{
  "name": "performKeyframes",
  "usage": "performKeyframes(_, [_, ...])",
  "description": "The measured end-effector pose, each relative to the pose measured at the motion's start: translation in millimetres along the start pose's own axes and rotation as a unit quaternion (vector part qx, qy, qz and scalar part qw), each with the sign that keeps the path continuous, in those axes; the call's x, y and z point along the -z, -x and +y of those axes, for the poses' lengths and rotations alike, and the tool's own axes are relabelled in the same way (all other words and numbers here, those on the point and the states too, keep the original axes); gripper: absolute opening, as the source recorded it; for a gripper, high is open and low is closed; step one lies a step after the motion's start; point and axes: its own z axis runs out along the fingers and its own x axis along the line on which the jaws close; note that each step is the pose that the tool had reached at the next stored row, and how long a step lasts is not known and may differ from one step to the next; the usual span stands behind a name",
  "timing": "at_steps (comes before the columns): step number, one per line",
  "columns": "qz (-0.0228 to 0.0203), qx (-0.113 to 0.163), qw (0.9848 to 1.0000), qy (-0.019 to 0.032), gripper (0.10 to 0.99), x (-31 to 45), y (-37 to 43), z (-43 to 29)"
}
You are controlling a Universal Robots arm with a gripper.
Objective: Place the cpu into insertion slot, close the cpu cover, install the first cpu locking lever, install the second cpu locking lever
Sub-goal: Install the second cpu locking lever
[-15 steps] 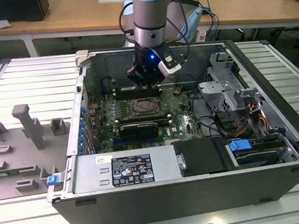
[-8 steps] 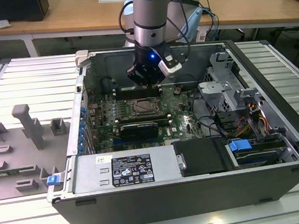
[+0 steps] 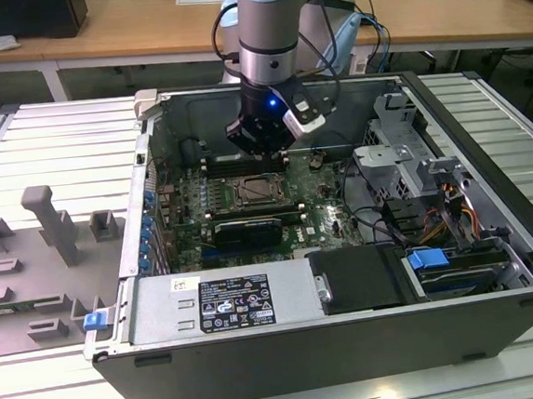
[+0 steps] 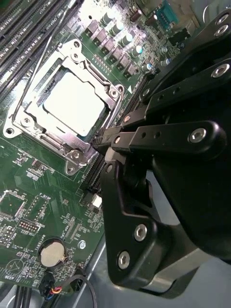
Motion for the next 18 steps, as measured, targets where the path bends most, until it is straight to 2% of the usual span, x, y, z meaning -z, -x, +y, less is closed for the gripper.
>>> performKeyframes(15, [0.0000,0.000,1.0000,0.0000,0.106,0.5,-0.4,-9.3])
performKeyframes(16, [0.0000,0.000,1.0000,0.0000,0.106,2.5,-0.4,-9.5])
performKeyframes(17, [0.0000,0.000,1.0000,0.0000,0.106,11.2,-0.4,-9.2])
performKeyframes(18, [-0.0001,0.000,1.0000,0.0000,0.106,11.7,-0.7,-15.9])
